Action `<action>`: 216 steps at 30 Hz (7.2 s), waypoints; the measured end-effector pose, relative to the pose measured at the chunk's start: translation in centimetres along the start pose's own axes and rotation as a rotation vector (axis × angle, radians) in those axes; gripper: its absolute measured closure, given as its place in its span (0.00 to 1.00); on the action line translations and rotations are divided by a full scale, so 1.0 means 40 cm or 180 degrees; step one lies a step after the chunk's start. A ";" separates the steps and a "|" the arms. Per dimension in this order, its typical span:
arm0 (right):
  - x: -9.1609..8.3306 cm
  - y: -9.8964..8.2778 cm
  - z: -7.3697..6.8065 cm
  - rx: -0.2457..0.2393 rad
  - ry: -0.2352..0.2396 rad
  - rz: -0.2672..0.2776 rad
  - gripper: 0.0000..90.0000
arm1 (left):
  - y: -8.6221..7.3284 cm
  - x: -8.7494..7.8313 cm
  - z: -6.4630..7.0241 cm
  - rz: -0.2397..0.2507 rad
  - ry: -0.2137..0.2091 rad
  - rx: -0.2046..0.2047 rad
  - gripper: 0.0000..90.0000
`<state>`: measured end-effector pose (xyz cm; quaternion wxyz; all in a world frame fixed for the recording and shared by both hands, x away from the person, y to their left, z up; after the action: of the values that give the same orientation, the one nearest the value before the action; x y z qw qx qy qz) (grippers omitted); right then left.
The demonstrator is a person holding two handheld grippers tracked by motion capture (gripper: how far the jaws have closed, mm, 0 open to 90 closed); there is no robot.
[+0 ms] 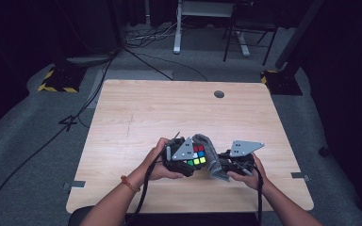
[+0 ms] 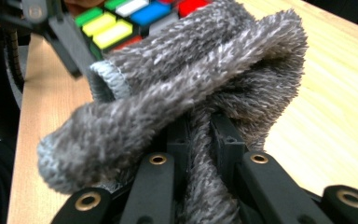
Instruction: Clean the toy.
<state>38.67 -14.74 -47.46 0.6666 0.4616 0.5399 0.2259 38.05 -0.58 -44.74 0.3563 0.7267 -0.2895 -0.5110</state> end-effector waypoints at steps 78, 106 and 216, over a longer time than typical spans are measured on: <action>-0.065 0.095 -0.055 -0.0158 0.0149 0.0623 0.89 | -0.002 0.039 0.035 -0.0284 -0.0011 0.0255 0.37; -0.035 0.030 -0.004 0.0085 0.0089 0.0310 0.89 | 0.019 -0.021 0.012 0.0017 0.0055 0.0184 0.37; 0.014 -0.010 -0.006 0.0065 0.0163 -0.0016 0.89 | 0.028 -0.033 0.020 0.0162 -0.0085 0.0174 0.37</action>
<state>38.55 -14.38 -48.10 0.6484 0.4611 0.5602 0.2305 36.82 -0.38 -43.29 0.3454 0.7216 -0.3265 -0.5034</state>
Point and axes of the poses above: each handheld gripper's, and its own axes: x roughly forward along the jaws, y roughly out of its top, z roughly to its right, the point moved 7 cm from there along x, roughly forward along the jaws, and after that the axes turned 2 degrees about x, right-handed, at the moved point
